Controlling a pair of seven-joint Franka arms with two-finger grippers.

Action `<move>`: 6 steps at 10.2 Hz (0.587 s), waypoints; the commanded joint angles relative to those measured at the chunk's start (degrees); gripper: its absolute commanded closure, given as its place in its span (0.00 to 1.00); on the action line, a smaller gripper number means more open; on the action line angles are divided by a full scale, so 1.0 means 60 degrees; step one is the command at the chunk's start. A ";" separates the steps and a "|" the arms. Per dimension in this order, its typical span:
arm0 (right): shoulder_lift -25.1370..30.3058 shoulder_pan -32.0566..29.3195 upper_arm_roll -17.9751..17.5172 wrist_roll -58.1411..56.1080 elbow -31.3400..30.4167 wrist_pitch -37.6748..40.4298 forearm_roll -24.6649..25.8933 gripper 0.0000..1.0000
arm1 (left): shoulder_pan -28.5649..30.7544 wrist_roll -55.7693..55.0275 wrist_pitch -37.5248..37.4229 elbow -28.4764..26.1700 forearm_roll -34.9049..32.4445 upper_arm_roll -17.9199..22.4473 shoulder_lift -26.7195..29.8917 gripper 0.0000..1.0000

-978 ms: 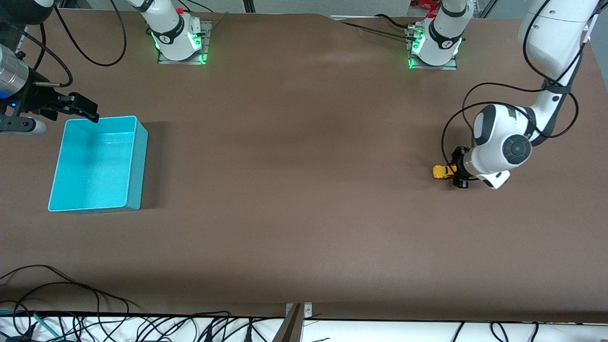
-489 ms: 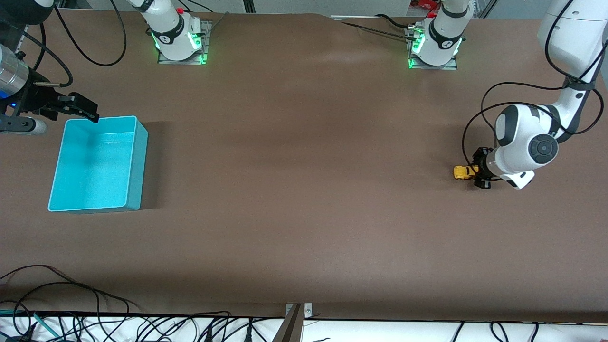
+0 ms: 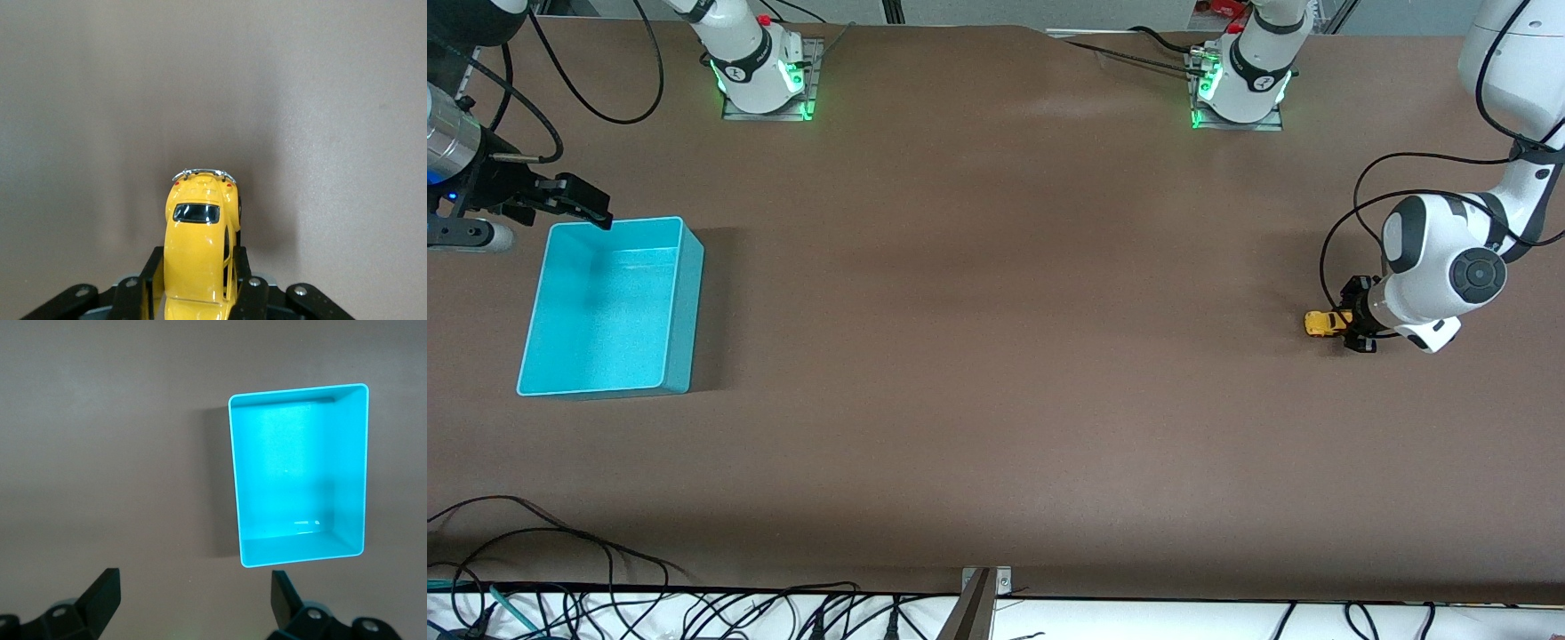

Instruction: Wind up and store yellow beetle car

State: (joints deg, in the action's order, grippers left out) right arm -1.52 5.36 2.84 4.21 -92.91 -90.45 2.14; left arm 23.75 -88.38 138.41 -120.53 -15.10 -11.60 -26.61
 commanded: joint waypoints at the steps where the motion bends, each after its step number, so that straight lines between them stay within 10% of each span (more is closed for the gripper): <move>1: 0.0092 -0.0029 -0.0004 -0.0058 0.0045 0.0031 -0.0152 0.00 | 0.0290 0.0257 0.0282 0.0223 -0.0457 0.0102 -0.1028 0.85; 5: 0.0092 -0.0029 -0.0004 -0.0072 0.0045 0.0031 -0.0152 0.00 | 0.0305 0.0228 -0.0699 0.0795 -0.0326 0.0043 -0.0795 0.02; 6: 0.0092 -0.0029 -0.0004 -0.0058 0.0030 0.0031 -0.0152 0.00 | 0.0305 0.0156 -0.0744 0.0811 -0.0311 0.0029 -0.0779 0.00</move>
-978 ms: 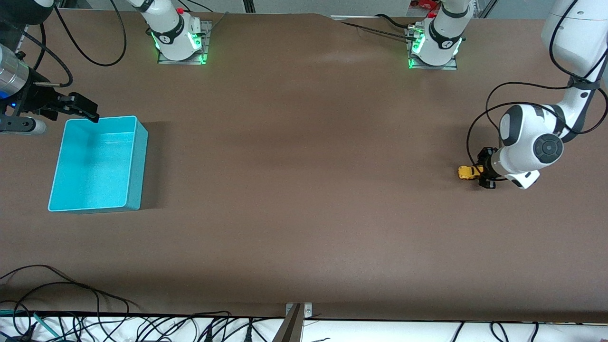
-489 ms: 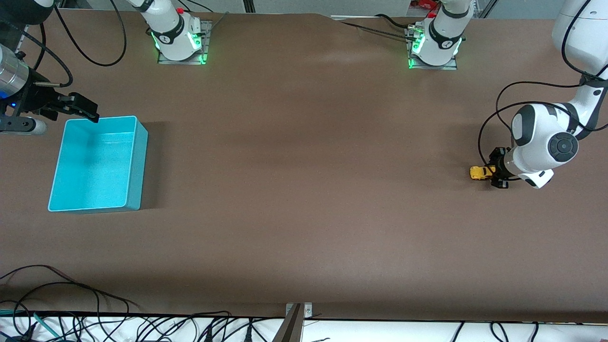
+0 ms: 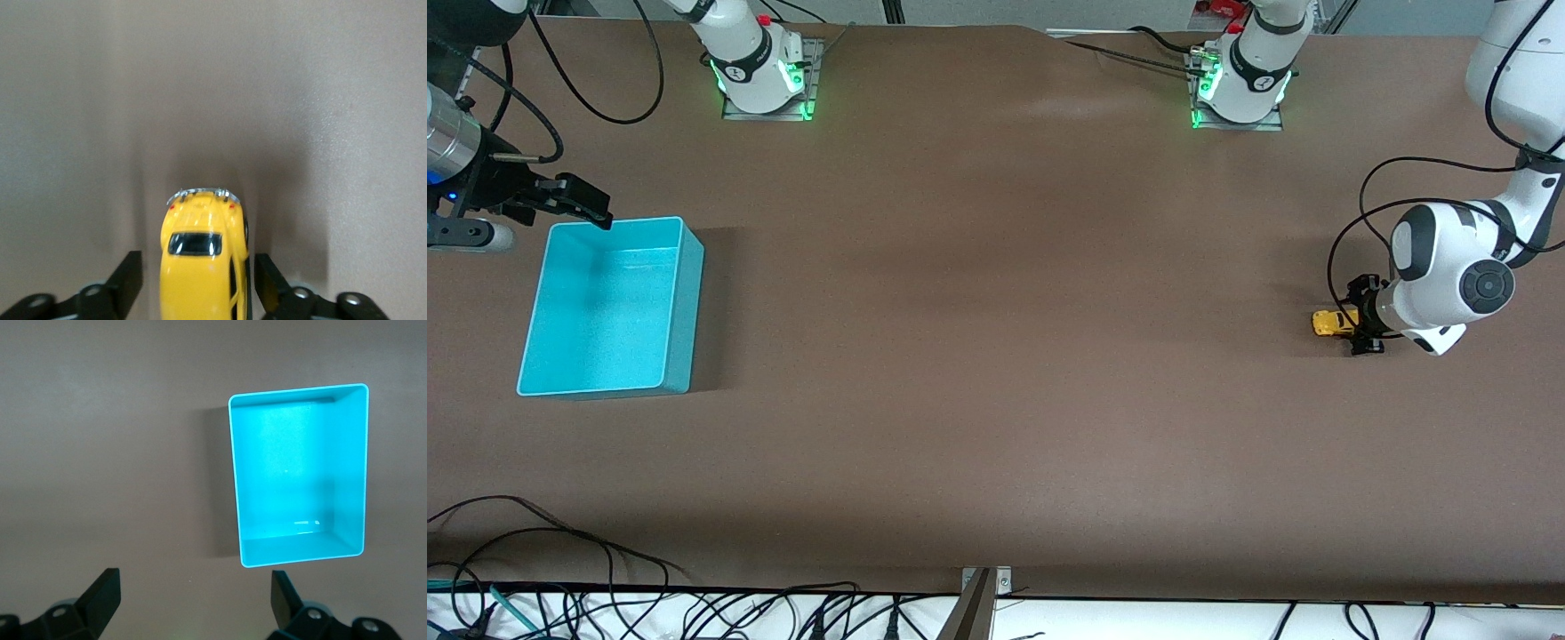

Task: Wind up and store yellow beetle car
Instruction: 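Open the left gripper to release the wound-up car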

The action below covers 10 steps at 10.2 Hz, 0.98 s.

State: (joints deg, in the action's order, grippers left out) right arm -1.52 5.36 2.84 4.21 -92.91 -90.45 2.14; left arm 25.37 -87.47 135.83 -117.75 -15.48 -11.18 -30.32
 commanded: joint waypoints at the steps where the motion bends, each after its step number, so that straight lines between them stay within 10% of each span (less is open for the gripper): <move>1: 0.0092 -0.0029 -0.0004 -0.0057 0.0045 0.0031 -0.0151 0.00 | 0.0034 -0.0011 -0.0328 0.0348 -0.0247 -0.0040 -0.0118 0.00; 10: 0.0092 -0.0029 -0.0004 -0.0072 0.0045 0.0031 -0.0151 0.00 | 0.0048 0.3772 -0.1819 0.0363 -0.0233 -0.1401 0.1417 0.06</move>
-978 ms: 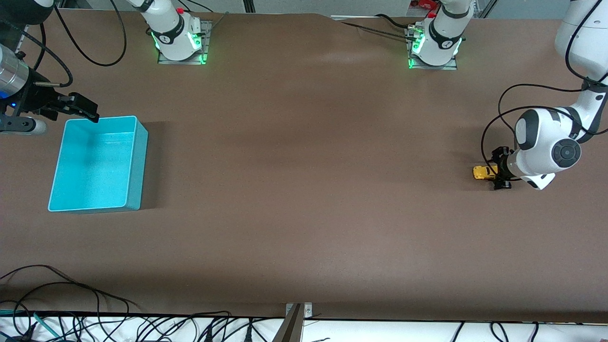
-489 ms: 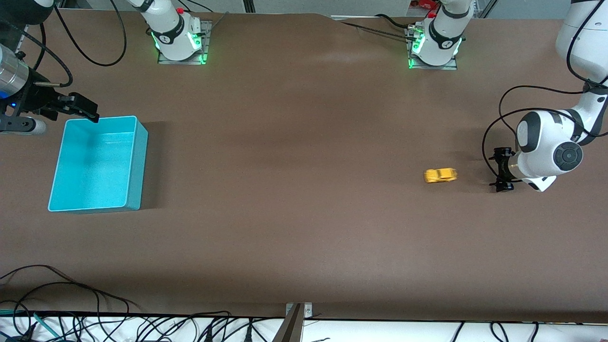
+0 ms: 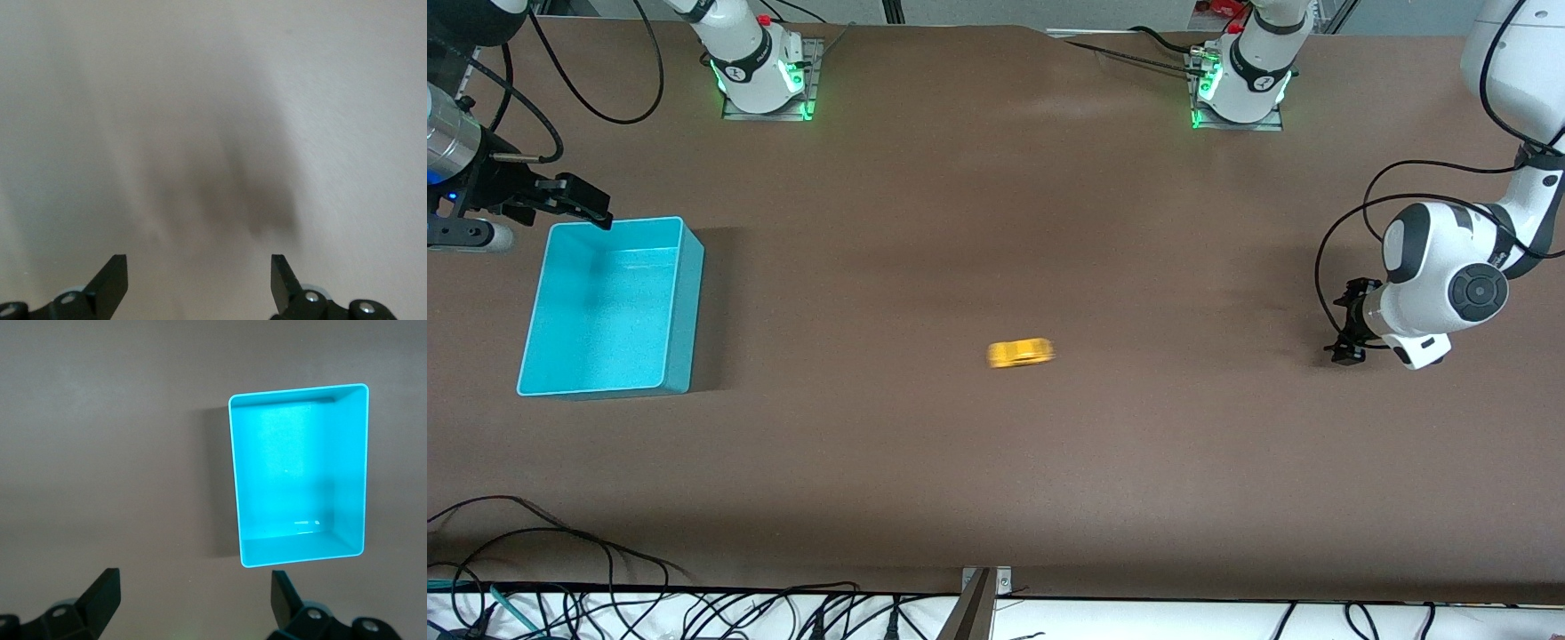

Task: Wind up and store yellow beetle car
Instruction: 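Raise the left gripper away as the car rolls toward the bin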

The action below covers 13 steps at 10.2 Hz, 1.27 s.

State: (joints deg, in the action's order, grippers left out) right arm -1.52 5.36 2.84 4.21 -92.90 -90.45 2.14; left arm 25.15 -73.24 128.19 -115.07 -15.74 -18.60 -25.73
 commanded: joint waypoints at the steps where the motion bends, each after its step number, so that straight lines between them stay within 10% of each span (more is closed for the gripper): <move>1: 0.0092 -0.0029 -0.0005 -0.0057 0.0044 0.0031 -0.0151 0.00 | 0.0085 0.2658 -0.0839 -0.0084 0.0087 -0.0283 0.0917 0.05; 13: 0.0062 -0.0029 0.0010 -0.0057 0.0044 0.0031 -0.0151 0.00 | -0.0032 0.8192 -0.4956 0.3252 0.0983 -0.1468 0.1139 0.00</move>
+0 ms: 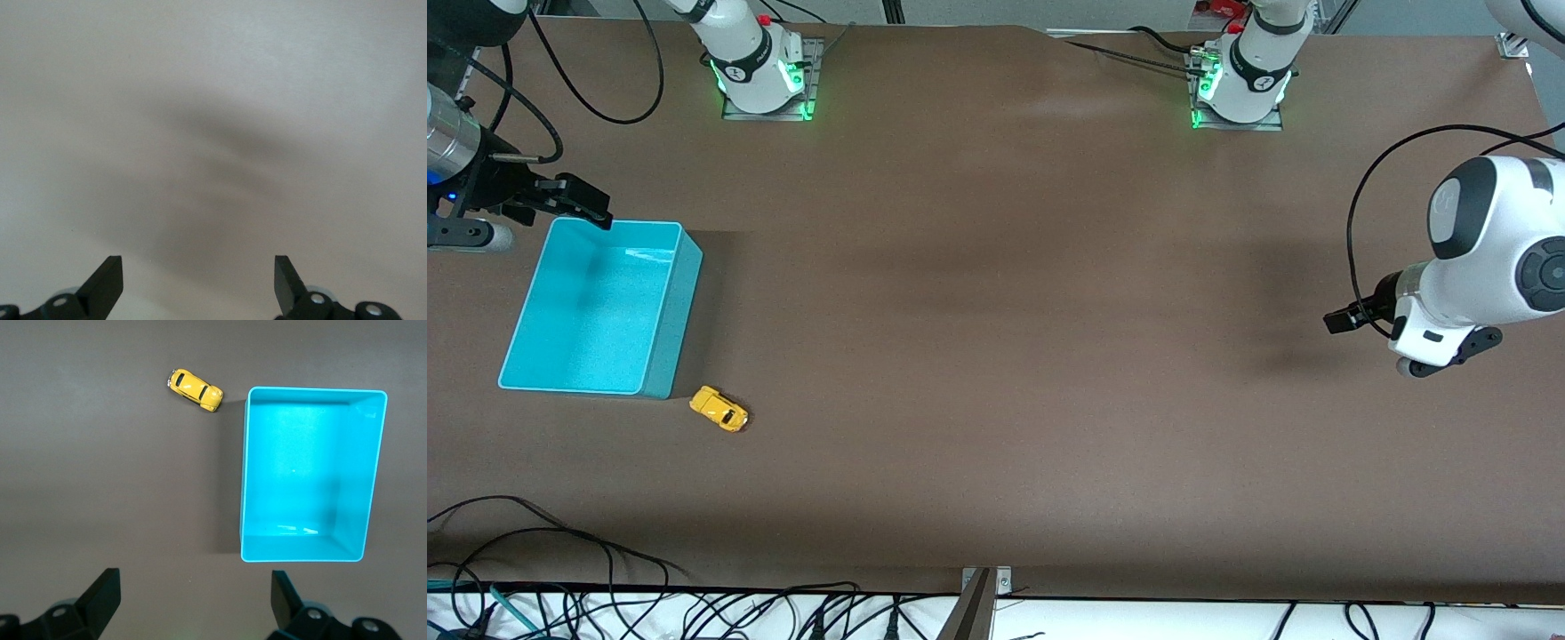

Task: Wind up and store yellow beetle car
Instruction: 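Raise the left gripper away as the car rolls toward the bin, then move the right gripper down to the car beside the bin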

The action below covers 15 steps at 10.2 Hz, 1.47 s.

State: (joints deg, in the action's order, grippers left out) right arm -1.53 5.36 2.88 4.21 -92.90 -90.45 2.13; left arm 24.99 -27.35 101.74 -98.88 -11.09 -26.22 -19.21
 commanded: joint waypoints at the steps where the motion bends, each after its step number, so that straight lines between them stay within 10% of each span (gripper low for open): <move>1: 0.0051 -0.0028 0.0004 -0.0072 0.0044 0.0016 -0.0150 0.00 | 0.0024 0.0734 -0.0753 0.0832 0.0222 -0.0375 0.0052 0.00; 15: -0.1485 -0.0321 0.0136 -0.0420 0.0161 -0.0803 -0.0194 0.00 | 0.0186 0.3813 -0.2000 0.2854 0.0721 -0.0861 0.0228 0.00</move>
State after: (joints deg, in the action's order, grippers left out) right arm -7.92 3.78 3.59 3.80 -93.00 -94.42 2.10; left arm 25.85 -6.39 91.09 -84.20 -7.73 -31.60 -18.26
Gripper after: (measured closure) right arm 0.000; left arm 0.000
